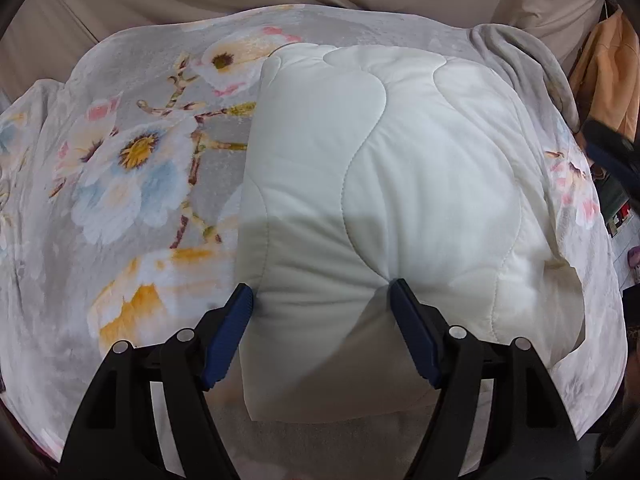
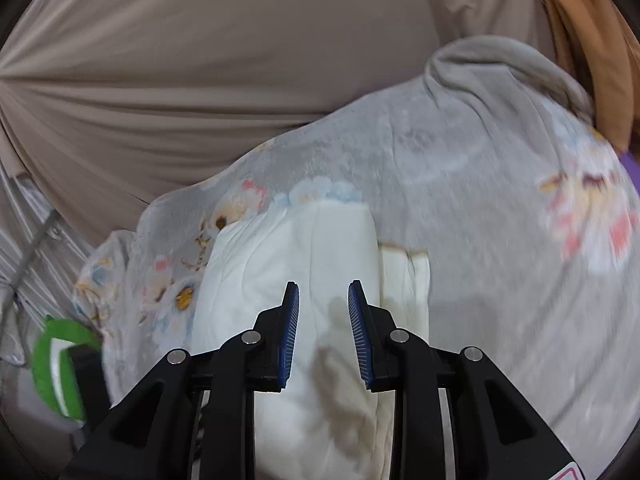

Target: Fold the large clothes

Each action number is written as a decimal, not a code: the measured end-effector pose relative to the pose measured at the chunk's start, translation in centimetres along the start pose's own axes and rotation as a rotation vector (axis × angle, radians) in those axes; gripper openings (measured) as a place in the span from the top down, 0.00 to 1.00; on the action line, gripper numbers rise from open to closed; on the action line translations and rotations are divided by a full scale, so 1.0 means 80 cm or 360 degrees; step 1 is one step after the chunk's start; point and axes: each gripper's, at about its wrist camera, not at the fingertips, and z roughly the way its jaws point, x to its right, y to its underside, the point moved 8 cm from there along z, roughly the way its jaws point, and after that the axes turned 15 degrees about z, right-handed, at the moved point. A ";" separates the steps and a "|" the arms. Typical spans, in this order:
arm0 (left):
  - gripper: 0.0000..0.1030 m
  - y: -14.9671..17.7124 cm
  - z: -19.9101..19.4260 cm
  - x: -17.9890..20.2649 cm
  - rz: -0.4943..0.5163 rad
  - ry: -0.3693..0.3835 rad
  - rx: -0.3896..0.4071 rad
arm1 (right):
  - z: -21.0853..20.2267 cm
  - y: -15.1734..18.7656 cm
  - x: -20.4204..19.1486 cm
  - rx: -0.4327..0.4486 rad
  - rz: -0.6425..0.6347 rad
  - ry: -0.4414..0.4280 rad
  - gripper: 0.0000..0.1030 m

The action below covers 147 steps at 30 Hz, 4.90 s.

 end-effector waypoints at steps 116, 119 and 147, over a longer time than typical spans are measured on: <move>0.39 0.061 -0.021 -0.037 -0.0274 0.0609 0.0163 | 0.013 0.190 0.079 -0.0410 0.0382 0.0121 0.82; 0.55 0.042 -0.062 -0.042 -0.0179 0.0623 0.0246 | -0.024 0.169 0.050 -0.0309 0.0332 0.0035 0.84; 0.37 0.030 -0.066 -0.337 -0.0203 0.0207 0.0460 | 0.082 0.159 -0.130 -0.0119 0.0133 -0.0036 0.63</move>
